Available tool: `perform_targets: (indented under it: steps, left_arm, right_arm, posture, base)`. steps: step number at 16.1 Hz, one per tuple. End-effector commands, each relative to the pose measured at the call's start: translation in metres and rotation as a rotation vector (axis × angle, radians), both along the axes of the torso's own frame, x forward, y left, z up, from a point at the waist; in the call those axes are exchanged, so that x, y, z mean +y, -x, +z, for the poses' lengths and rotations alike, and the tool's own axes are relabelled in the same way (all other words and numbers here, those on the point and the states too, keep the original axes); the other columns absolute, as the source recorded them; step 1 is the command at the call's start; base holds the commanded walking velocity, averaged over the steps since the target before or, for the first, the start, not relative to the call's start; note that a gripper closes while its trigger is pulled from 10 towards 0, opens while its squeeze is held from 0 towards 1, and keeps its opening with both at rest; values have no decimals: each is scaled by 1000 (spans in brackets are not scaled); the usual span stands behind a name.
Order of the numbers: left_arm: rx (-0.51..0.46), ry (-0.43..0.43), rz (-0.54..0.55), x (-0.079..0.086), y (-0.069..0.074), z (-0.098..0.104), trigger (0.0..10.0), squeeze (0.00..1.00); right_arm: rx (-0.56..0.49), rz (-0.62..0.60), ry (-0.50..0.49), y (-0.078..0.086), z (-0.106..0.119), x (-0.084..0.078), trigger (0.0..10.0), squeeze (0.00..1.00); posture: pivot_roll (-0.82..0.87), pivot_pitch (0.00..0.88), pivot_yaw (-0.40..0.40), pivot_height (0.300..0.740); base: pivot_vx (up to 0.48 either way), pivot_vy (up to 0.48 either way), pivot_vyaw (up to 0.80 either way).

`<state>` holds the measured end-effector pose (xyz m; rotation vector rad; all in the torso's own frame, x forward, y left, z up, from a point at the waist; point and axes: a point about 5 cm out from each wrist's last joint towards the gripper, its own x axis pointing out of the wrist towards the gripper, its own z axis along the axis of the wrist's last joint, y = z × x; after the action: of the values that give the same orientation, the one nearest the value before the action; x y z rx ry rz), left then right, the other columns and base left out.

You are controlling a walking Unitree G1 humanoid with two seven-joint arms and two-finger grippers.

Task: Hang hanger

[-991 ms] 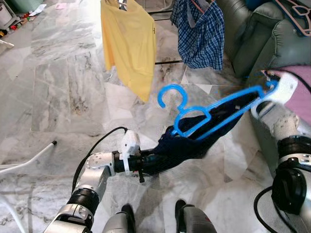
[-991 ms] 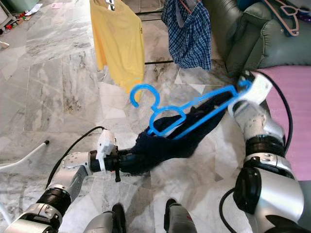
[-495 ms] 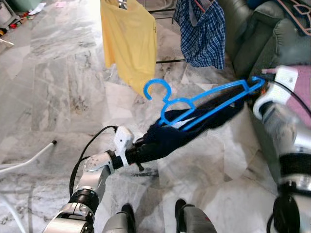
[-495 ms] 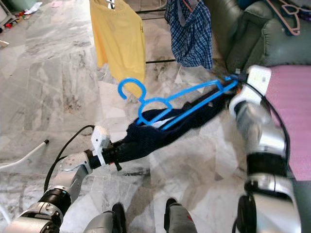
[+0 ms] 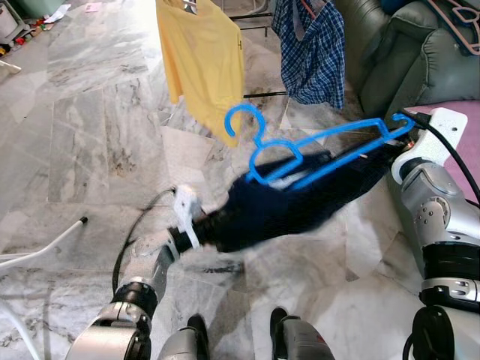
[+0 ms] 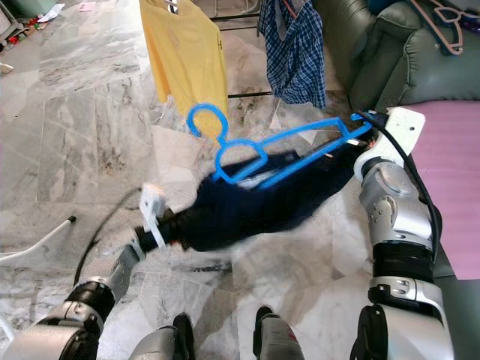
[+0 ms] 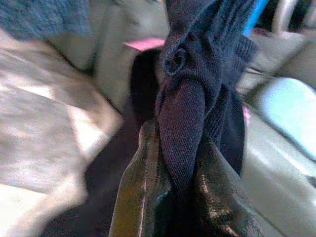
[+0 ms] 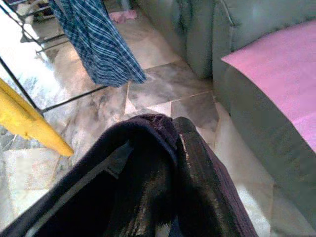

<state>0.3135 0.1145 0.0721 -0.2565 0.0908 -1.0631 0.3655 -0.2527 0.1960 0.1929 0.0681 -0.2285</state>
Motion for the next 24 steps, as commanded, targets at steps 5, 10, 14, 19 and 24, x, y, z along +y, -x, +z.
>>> perform_targets:
  steps: [5, 10, 14, 19, 24]
  left_arm:
    - [51, -177, -232, 22, 22, -19, 0, 0]
    - [27, -273, -232, 31, 21, -21, 0, 0]
    - [-193, -373, 196, 39, -9, 1, 0, 0]
    - [-198, -475, 80, 32, 12, -23, 0, 0]
    - [-180, -468, 1, 37, 13, -22, 0, 0]
  right_arm:
    - [-304, -34, 1, 1, 54, -17, 0, 0]
    - [-523, 23, -27, 10, 85, -11, 0, 0]
    - [-280, 16, 138, 17, 44, -16, 0, 0]
    - [-212, -86, 129, 39, -2, -27, 0, 0]
    - [-150, -140, 252, 44, -20, -30, 6510, 0]
  posture:
    - [-230, 254, 57, 740]
    - [-233, 259, 63, 740]
    - [-231, 268, 59, 740]
    - [-231, 280, 71, 740]
    - [-237, 284, 81, 740]
  base:
    - [0, 0, 0]
    - [0, 0, 0]
    - [0, 0, 0]
    - [0, 0, 0]
    - [0, 0, 0]
